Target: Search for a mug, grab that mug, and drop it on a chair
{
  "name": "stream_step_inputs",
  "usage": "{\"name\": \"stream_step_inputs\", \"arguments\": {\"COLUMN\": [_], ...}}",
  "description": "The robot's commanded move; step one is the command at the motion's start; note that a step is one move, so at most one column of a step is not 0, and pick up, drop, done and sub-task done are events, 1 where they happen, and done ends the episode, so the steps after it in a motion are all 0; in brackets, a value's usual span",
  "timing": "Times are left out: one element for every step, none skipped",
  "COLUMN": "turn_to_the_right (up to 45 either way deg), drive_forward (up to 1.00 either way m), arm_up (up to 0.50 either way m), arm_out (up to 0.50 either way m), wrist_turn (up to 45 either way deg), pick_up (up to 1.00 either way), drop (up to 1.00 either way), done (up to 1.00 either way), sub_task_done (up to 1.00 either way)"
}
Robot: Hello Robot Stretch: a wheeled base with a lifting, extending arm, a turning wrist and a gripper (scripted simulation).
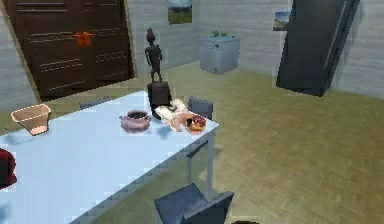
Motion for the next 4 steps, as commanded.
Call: {"name": "stream_step_inputs", "arguments": {"turn_to_the_right": [45.0,45.0,45.0,15.0], "drive_forward": [0.0,0.0,0.0,0.0], "arm_up": [0.0,0.0,0.0,0.0], "arm_out": [0.0,0.0,0.0,0.0], "wrist_turn": [0.0,0.0,0.0,0.0], "pick_up": [0.0,0.0,0.0,0.0], "drop": [0.0,0.0,0.0,0.0], "done": [0.0,0.0,0.0,0.0], "sub_task_done": [0.0,0.0,0.0,0.0]}}
